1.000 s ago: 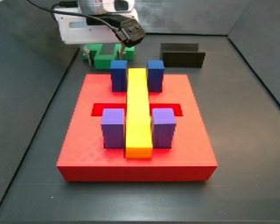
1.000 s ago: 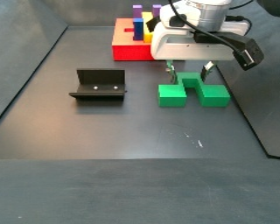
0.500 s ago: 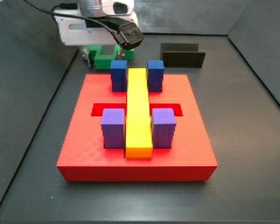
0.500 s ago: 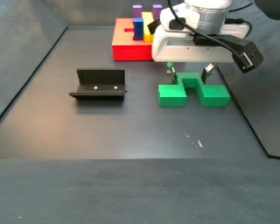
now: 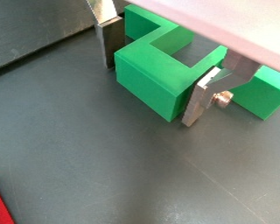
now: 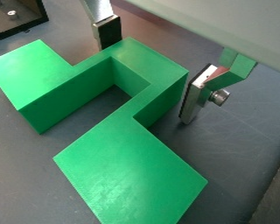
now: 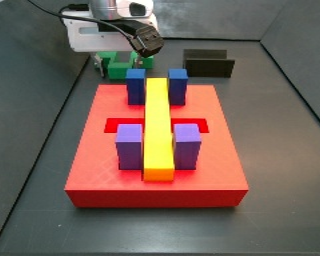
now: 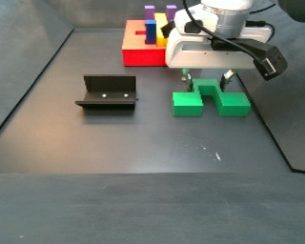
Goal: Pick up the green object. Move up. Place the green object on the fixture. Regrasp the green object. Move to above the board. Insert the green object.
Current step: Pick up the green object.
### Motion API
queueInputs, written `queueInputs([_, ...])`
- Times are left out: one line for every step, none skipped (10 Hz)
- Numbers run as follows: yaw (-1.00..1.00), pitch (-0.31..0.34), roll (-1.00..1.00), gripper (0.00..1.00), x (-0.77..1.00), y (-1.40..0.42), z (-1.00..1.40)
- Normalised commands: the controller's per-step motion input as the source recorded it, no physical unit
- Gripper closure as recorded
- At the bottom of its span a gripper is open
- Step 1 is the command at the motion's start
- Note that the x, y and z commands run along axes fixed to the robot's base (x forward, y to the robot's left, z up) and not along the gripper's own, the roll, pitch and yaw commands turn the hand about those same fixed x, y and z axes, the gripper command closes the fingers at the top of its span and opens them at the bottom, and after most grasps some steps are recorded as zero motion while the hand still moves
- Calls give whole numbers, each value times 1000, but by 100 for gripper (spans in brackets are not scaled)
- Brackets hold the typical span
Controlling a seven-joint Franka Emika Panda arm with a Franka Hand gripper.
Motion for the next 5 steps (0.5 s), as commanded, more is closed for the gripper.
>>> queueInputs([0,0,0,0,0,0,0])
queueInputs([0,0,0,100,0,0,0])
queueInputs([0,0,0,100,0,0,0])
queueInputs([0,0,0,100,0,0,0])
queueInputs([0,0,0,100,0,0,0])
